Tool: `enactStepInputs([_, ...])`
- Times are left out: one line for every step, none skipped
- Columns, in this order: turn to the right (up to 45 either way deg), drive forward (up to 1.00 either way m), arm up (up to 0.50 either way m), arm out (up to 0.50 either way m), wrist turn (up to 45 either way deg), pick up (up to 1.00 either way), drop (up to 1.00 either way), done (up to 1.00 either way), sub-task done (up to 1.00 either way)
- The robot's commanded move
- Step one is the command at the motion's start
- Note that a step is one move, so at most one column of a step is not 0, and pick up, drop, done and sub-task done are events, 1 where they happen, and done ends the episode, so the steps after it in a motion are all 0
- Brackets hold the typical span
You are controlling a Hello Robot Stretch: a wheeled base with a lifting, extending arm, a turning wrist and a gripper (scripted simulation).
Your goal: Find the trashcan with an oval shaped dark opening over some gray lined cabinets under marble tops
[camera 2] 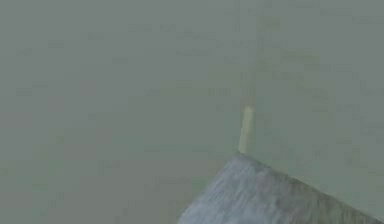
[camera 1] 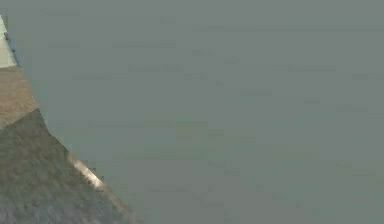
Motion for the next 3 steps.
enactStepInputs([0.0, 0.05, 0.0, 0.0, 0.0, 0.0, 0.0, 0.0, 0.0])
enactStepInputs([-45.0, 0.0, 0.0, 0.0, 0.0, 0.0, 0.0, 0.0, 0.0])
enactStepInputs([-3.0, 0.0, 0.0, 0.0, 0.0, 0.0, 0.0, 0.0, 0.0])
